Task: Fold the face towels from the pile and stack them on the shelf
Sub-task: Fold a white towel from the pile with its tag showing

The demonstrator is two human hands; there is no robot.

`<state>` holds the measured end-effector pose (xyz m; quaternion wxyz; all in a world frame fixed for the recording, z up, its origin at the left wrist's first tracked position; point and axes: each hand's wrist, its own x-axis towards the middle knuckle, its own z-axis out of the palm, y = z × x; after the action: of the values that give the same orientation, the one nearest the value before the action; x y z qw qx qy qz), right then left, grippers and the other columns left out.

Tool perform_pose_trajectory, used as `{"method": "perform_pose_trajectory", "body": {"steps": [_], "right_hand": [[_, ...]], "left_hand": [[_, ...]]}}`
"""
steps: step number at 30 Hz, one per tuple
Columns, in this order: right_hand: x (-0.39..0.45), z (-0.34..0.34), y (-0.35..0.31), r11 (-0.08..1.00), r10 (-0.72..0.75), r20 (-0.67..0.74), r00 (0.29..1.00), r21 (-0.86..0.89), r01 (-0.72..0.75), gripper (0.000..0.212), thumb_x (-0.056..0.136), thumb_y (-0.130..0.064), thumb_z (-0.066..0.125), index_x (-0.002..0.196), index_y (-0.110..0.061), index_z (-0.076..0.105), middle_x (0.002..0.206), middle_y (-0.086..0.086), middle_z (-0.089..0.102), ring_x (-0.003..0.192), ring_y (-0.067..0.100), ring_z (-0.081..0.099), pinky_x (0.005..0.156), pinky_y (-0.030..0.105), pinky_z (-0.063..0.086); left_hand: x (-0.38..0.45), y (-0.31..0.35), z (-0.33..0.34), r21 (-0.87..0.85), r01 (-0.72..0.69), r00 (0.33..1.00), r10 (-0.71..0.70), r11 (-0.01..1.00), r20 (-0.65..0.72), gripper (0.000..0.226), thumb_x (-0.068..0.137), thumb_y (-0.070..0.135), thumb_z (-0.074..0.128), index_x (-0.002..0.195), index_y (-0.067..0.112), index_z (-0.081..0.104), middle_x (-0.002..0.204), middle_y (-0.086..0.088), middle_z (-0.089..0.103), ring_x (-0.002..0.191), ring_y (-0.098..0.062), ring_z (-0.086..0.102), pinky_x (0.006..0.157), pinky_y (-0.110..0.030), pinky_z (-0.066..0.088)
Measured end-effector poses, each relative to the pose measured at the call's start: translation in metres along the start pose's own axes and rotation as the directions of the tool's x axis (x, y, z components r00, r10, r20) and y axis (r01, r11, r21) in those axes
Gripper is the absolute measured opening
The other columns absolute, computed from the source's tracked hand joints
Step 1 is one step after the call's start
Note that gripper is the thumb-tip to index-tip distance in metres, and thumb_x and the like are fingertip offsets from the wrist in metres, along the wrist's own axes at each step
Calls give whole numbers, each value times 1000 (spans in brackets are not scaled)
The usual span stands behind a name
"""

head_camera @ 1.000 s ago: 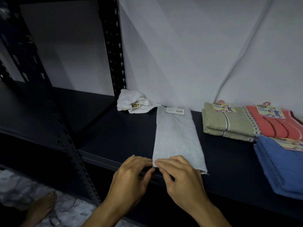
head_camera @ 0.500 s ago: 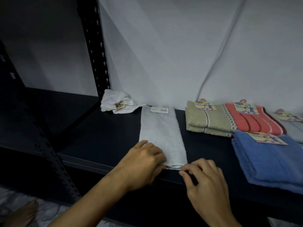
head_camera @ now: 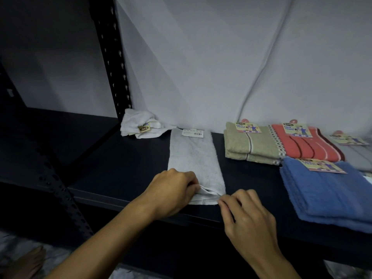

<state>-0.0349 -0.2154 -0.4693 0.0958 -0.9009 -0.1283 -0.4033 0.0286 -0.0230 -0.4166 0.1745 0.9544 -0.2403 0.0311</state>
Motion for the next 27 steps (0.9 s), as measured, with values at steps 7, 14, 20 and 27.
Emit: {"method": "perform_pose_trajectory", "body": {"steps": [7,14,20,27], "right_hand": [[6,6,3,964,-179,307,935,-134,228,33,47,-6,86,77,-13,73,56,-1,52,43,15,46,35,23,35],[23,-3,-10,888,-229,439,869,-271,371,14,42,4,58,42,-10,54,39,4,41,26,15,35,36,21,19],[25,0,-18,829,-260,450,854,-349,436,22,45,7,50,33,-10,45,39,3,37,27,10,30,42,20,15],[32,5,-12,830,-273,484,832,-318,458,21,37,1,63,35,-13,48,38,0,37,26,10,31,42,19,14]], "left_hand": [[0,5,-1,32,2,1000,-2,999,6,25,100,46,44,106,32,65,92,9,69,86,-12,63,83,-30,49],[-7,8,3,119,-79,996,84,990,-34,27,99,49,46,103,30,64,97,10,70,88,-10,62,72,-23,37],[-8,5,2,119,-108,993,112,987,-24,27,98,49,48,104,29,66,99,12,70,90,-7,62,75,-20,40],[-8,2,-8,17,-70,996,69,997,62,41,92,65,46,99,33,70,89,16,70,82,0,63,78,-22,50]]}}
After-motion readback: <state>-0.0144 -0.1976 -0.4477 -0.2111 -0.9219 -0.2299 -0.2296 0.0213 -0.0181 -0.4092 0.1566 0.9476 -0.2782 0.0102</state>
